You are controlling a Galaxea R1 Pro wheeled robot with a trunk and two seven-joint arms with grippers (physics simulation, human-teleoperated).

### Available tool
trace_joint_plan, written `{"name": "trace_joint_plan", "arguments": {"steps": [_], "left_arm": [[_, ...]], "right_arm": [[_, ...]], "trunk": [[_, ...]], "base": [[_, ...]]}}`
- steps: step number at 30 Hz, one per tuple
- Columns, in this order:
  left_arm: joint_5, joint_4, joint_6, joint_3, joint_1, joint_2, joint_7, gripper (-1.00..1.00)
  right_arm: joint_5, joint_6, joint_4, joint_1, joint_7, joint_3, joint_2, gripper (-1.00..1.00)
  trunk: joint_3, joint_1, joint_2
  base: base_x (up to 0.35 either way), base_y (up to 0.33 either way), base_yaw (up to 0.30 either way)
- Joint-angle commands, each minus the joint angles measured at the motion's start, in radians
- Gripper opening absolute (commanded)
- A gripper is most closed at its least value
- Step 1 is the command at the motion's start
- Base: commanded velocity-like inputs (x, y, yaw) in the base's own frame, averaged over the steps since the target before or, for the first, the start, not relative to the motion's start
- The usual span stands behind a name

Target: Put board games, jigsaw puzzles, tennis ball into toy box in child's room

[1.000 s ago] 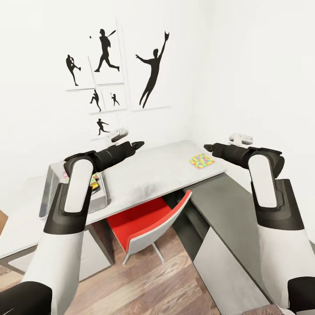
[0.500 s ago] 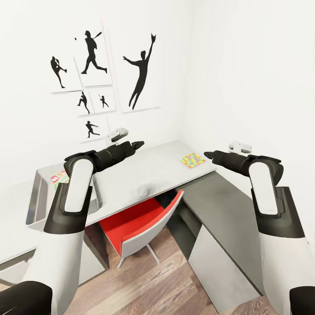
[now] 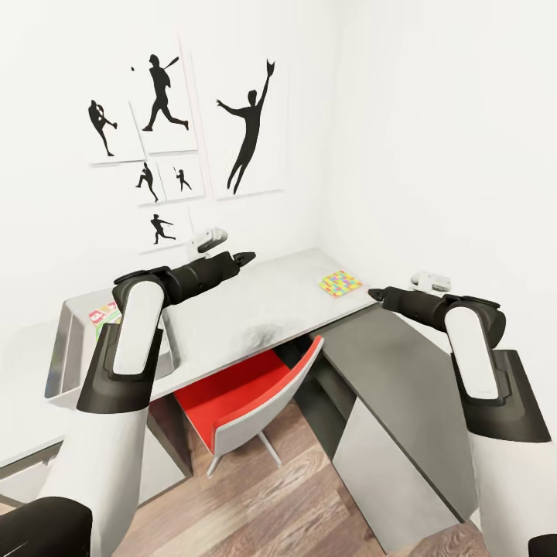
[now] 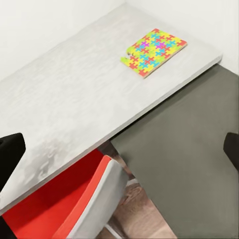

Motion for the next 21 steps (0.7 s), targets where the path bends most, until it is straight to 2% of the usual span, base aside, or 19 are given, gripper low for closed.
{"name": "trace_joint_plan", "arguments": {"steps": [1,2,4,5,7,10,13,14,15,16,18,19,21], "left_arm": [[0.012,0.000,0.006,0.000,0.001,0.001,0.011,1.00],[0.012,0.000,0.006,0.000,0.001,0.001,0.011,1.00],[0.016,0.001,0.011,0.000,0.007,0.005,0.011,1.00],[0.016,0.001,0.011,0.000,0.007,0.005,0.011,1.00],[0.020,0.001,0.017,0.002,0.018,0.008,0.011,1.00],[0.021,0.000,0.020,0.003,0.025,0.009,0.010,1.00],[0.024,-0.005,0.029,0.006,0.049,0.011,0.007,1.00],[0.024,-0.005,0.029,0.006,0.049,0.011,0.007,1.00],[0.024,-0.006,0.030,0.006,0.057,0.012,0.005,1.00],[0.024,-0.006,0.030,0.006,0.057,0.012,0.005,1.00],[0.025,-0.008,0.030,0.010,0.071,0.013,0.002,1.00],[0.025,-0.008,0.030,0.010,0.071,0.013,0.002,1.00],[0.026,-0.010,0.029,0.021,0.086,0.013,-0.002,1.00]], "right_arm": [[-0.011,0.003,-0.001,0.005,-0.005,-0.003,-0.014,1.00],[-0.011,0.003,-0.001,0.005,-0.005,-0.003,-0.014,1.00],[-0.011,0.003,-0.001,0.016,0.014,-0.009,-0.041,1.00],[-0.011,0.003,-0.001,0.016,0.014,-0.009,-0.041,1.00],[-0.011,0.003,-0.001,0.032,0.034,-0.013,-0.062,1.00],[-0.011,0.003,-0.001,0.044,0.042,-0.014,-0.070,1.00],[-0.010,0.003,-0.001,0.099,0.061,-0.037,-0.094,1.00],[-0.010,0.003,-0.001,0.099,0.061,-0.037,-0.094,1.00],[-0.010,0.003,-0.001,0.121,0.066,-0.056,-0.106,1.00],[-0.010,0.003,-0.001,0.121,0.066,-0.056,-0.106,1.00],[-0.011,0.003,-0.001,0.162,0.083,-0.102,-0.139,1.00],[-0.011,0.003,-0.001,0.162,0.083,-0.102,-0.139,1.00],[-0.012,0.003,-0.001,0.201,0.123,-0.146,-0.177,1.00]], "trunk": [[-0.002,0.001,-0.002],[-0.002,0.001,-0.002],[-0.002,0.001,-0.002],[-0.002,0.001,-0.002],[-0.002,0.001,-0.002],[-0.002,0.001,-0.002],[-0.002,0.001,-0.002],[-0.002,0.001,-0.002],[-0.002,0.001,-0.002],[-0.002,0.001,-0.002],[-0.002,0.001,-0.002],[-0.002,0.001,-0.002],[-0.002,0.001,-0.002]], "base": [[0.000,0.000,-0.007],[0.000,0.000,-0.007],[0.000,0.000,-0.005],[0.000,0.000,-0.004],[0.000,0.000,-0.003],[0.000,0.000,-0.002],[0.000,0.000,-0.001],[0.000,0.000,-0.001],[0.000,0.000,0.000],[0.000,0.000,0.000],[0.000,0.000,-0.034],[0.000,0.000,-0.049],[0.000,0.000,-0.109]]}}
